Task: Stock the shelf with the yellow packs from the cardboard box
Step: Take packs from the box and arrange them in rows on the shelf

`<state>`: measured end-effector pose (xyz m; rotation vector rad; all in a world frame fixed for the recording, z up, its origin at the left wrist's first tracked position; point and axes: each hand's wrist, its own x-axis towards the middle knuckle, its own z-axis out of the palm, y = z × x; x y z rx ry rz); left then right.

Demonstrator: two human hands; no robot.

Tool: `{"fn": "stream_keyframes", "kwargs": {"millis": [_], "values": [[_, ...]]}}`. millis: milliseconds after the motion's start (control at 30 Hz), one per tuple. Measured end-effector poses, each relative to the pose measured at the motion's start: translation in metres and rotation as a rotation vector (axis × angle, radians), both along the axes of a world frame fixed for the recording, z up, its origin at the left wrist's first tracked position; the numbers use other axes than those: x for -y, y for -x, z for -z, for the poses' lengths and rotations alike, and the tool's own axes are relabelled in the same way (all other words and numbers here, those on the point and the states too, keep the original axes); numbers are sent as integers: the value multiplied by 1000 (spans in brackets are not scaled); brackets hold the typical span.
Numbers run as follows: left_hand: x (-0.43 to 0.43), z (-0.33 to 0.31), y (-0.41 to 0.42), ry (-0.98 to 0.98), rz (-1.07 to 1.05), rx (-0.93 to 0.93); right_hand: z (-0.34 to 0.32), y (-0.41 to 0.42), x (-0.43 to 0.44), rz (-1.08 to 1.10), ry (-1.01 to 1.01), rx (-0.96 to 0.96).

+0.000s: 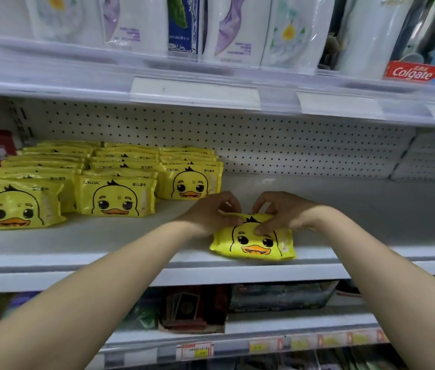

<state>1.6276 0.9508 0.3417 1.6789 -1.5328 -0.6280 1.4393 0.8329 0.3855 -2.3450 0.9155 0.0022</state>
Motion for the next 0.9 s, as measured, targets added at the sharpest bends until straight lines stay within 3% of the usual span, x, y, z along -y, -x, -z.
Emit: {"fn": "stream_keyframes", "kwargs": {"millis": [167,467,733,900], "values": [[-17,-16,-4,21,-33,-52,-1,7,-12,-33,-148,242],[-34,-26,-32,62,-153,-48,1,-14,-20,16,-170,532],[-47,-42,-52,-52,-152,24,5,-31,-21,38,-131,544],[-39,-46,-69,-8,-225,62,6,-56,-18,-16,-18,504]]}}
